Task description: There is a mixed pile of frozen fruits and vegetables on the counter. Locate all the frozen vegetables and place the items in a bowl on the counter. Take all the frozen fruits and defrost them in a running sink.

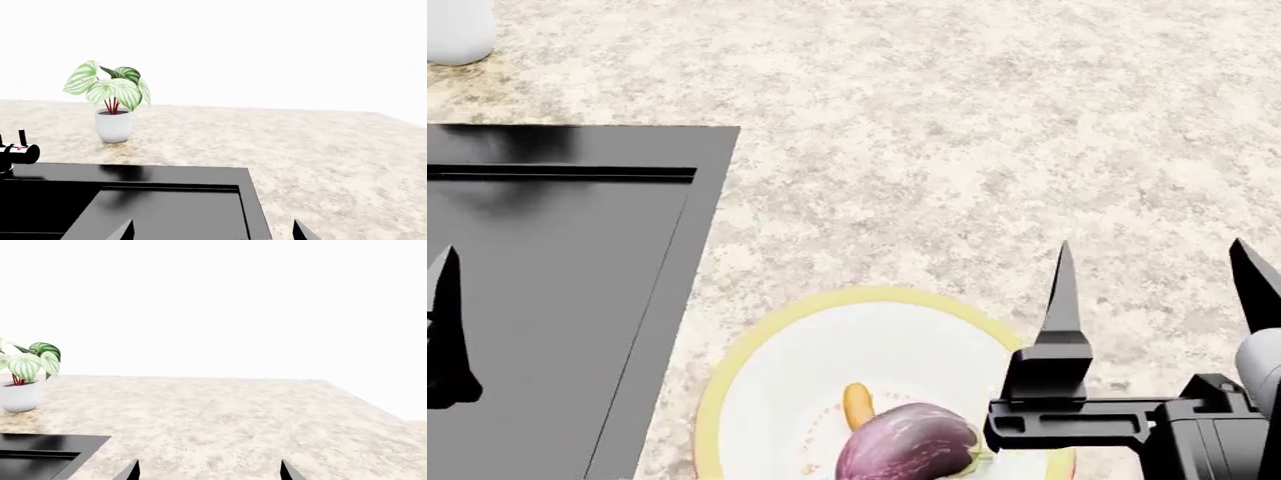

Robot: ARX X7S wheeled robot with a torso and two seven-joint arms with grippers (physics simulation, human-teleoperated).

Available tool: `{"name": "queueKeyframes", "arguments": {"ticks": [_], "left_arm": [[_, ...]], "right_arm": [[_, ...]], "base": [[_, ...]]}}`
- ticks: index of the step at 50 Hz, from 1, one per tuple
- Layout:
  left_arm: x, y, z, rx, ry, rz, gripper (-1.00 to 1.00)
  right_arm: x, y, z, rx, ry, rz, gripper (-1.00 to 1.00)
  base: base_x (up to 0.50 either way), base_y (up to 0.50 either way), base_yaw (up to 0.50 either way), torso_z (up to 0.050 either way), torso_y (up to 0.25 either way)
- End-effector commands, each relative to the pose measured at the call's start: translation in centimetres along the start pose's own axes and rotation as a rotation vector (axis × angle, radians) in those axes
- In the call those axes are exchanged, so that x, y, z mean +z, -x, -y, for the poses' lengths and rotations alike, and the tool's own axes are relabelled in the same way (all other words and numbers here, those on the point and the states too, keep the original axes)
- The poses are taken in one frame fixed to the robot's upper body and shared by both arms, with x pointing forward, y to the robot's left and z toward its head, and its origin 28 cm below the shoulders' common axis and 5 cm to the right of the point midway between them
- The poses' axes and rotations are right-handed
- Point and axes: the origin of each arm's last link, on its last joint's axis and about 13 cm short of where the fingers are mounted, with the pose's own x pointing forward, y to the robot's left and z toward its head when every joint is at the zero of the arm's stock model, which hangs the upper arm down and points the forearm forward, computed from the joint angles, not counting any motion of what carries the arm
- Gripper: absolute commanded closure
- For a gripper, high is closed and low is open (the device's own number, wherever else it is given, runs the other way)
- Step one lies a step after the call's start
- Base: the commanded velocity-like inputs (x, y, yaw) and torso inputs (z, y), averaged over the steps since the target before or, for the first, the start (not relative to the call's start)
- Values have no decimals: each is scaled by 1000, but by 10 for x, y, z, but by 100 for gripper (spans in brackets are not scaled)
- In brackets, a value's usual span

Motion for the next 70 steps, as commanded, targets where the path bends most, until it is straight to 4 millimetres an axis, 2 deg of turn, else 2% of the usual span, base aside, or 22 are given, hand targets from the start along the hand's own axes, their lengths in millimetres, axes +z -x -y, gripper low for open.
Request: {"name": "queueKeyframes", "arguments": {"ticks": [1, 12, 13, 15, 70], "left_arm": [[4, 3, -3, 7, -16, 12, -100], [6, 3, -4, 11, -24, 18, -100], [6, 4, -4, 7, 22, -2, -100], [2, 5, -4, 6, -33, 15, -100], [7, 7, -9, 13, -40, 17, -100]], "right_arm": [[0, 1, -1, -2, 24, 10, -100], [0, 1, -3, 2, 20, 10, -100], [0, 1, -2, -1, 19, 9, -100], [0, 1, -2, -2, 19, 9, -100], [-2, 0, -2, -3, 26, 5, -100]], "base": [[0, 500, 0, 0, 0], [0, 500, 0, 0, 0], [0, 500, 0, 0, 0], [0, 500, 0, 0, 0], [0, 500, 0, 0, 0]]}}
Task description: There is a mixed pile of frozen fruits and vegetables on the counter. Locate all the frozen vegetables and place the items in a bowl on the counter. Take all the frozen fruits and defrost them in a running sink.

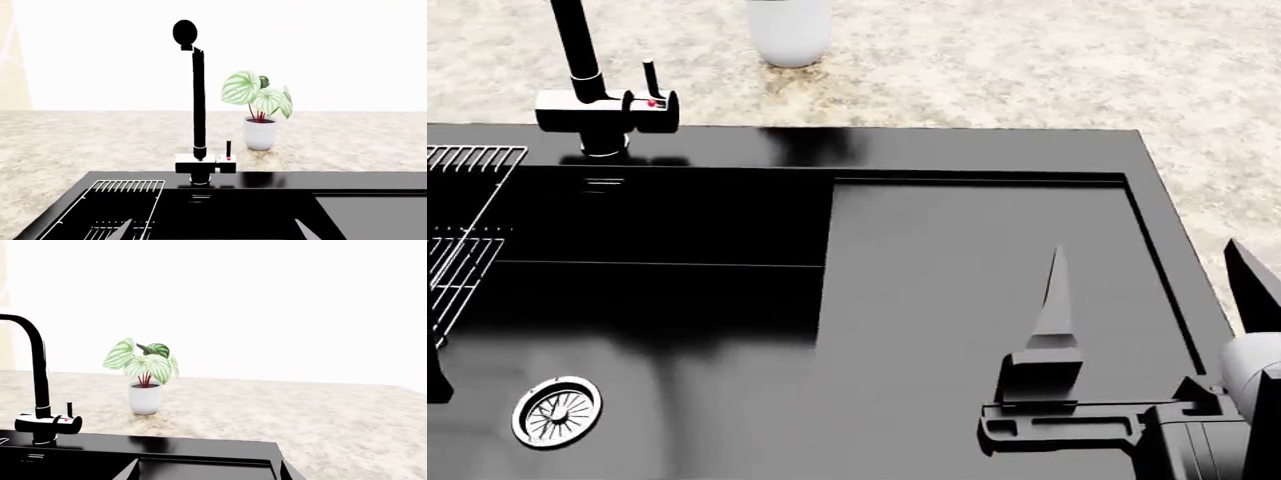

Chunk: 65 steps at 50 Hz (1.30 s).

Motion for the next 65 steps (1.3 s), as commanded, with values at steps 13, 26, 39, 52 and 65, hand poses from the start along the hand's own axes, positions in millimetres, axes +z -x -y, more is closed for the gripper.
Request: {"name": "queueKeyframes", "arguments": {"ticks": [13, 26, 39, 52, 65], "left_arm": [[1, -1, -1, 6, 25, -5, -100], [0, 0, -1, 6, 27, -4, -100], [1, -2, -1, 8, 36, -5, -100], [2, -1, -3, 13, 38, -4, -100], [2, -1, -3, 13, 36, -4, -100]], "right_arm": [[1, 0, 0, -8, 6, 6, -100], [-1, -1, 0, -8, 6, 2, -100], [0, -1, 1, -14, 7, 3, -100], [-1, -1, 1, -17, 10, 1, -100], [-1, 0, 1, -19, 17, -2, -100]], "base": [[0, 500, 0, 0, 0], [0, 500, 0, 0, 0], [0, 500, 0, 0, 0], [0, 500, 0, 0, 0], [9, 500, 0, 0, 0]]}}
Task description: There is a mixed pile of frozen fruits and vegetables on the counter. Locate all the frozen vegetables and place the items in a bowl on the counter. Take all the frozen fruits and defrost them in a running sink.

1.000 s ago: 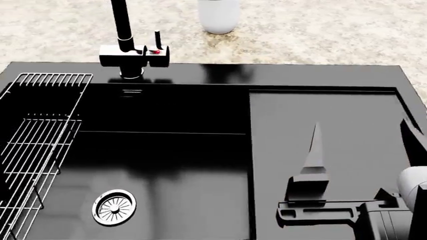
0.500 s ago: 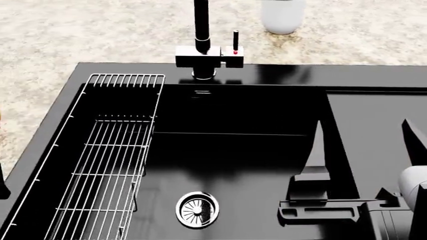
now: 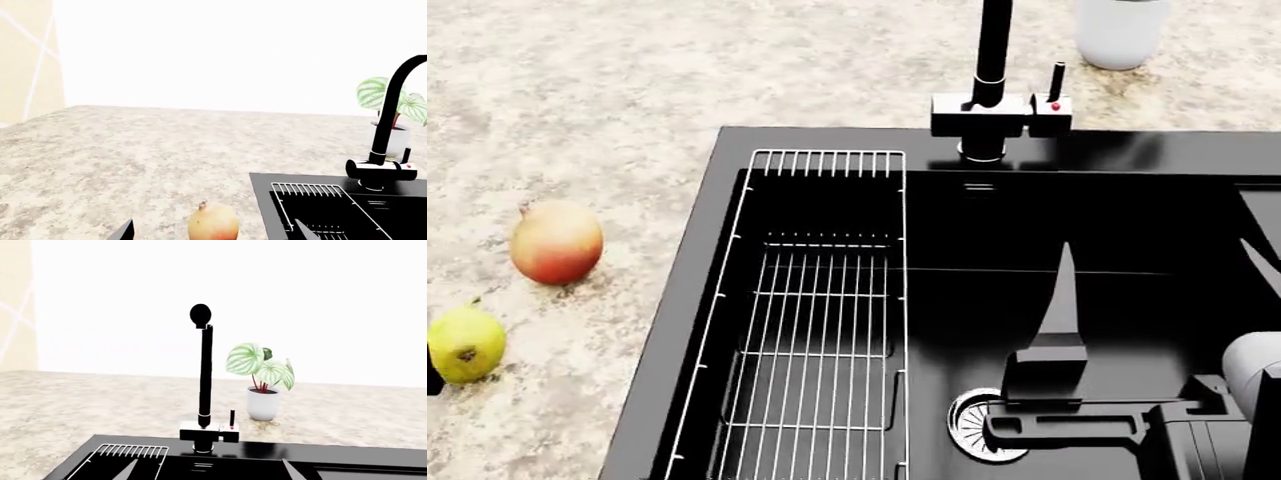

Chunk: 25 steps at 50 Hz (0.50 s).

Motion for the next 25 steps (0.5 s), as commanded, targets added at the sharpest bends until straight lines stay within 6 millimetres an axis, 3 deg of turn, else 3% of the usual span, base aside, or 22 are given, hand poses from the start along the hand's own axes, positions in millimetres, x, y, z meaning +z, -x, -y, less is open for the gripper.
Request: {"name": "queueKeyframes", "arguments": {"ticks": [1, 19, 25], "left_arm": [[0, 0, 0, 3, -1, 1, -100], [0, 0, 1, 1, -6, 2, -100], [-1, -1, 2, -3, -5, 0, -100]], "right_arm": [[0, 0, 0, -4, 5, -2, -100], [1, 1, 2, -15, 1, 2, -100], [2, 1, 3, -20, 4, 3, -100]], "base": [[19, 500, 0, 0, 0], [22, 500, 0, 0, 1], [28, 179, 0, 0, 0]]}}
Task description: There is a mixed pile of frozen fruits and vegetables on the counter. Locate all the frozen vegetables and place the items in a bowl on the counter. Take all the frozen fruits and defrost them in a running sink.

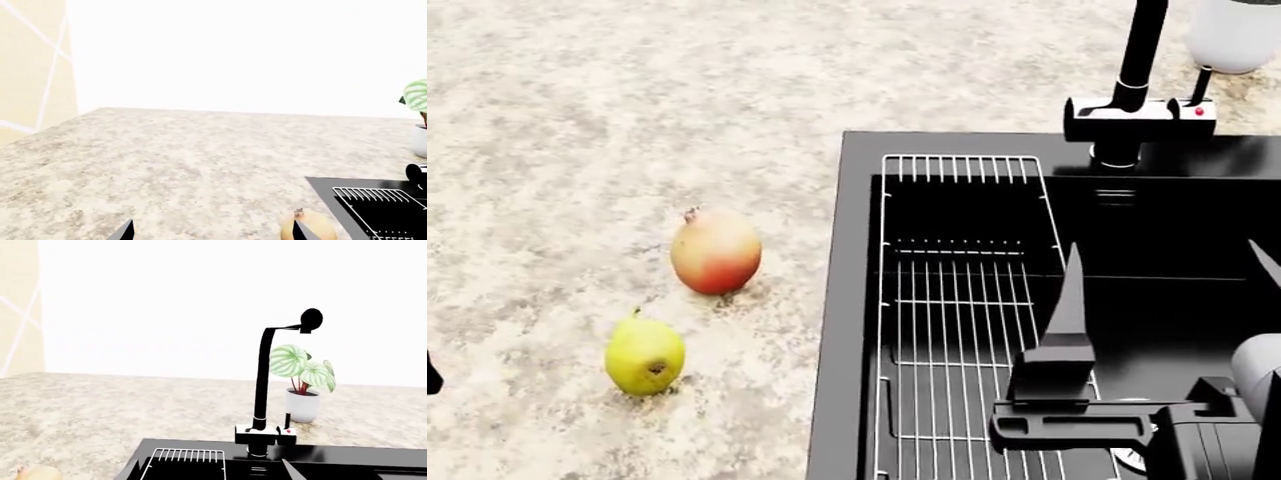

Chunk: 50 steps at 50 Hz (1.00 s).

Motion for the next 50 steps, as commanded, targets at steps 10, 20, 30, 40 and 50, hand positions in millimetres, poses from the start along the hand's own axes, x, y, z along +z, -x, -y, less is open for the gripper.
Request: {"name": "queueKeyframes", "arguments": {"ticks": [10, 20, 30, 40, 50], "left_arm": [[-1, 0, 1, -4, 1, -4, -100], [-1, 0, 0, -3, 3, -2, -100], [-3, -2, -1, 7, -14, -27, -100], [-2, 0, 1, -15, 19, -31, -100], [-6, 7, 23, -146, 58, -71, -100]], "right_arm": [[0, 0, 1, -1, 29, 14, -100], [-2, -1, 2, -13, 23, 1, -100], [-5, -2, 0, -13, 30, -41, -100], [-3, 0, -1, 7, 4, -37, -100], [-3, 0, -1, 8, 5, -38, -100]], "base": [[293, 136, 0, 0, 0], [460, 187, 0, 0, 1], [318, 236, 0, 0, 1], [0, 0, 0, 0, 0], [0, 0, 0, 0, 0]]}}
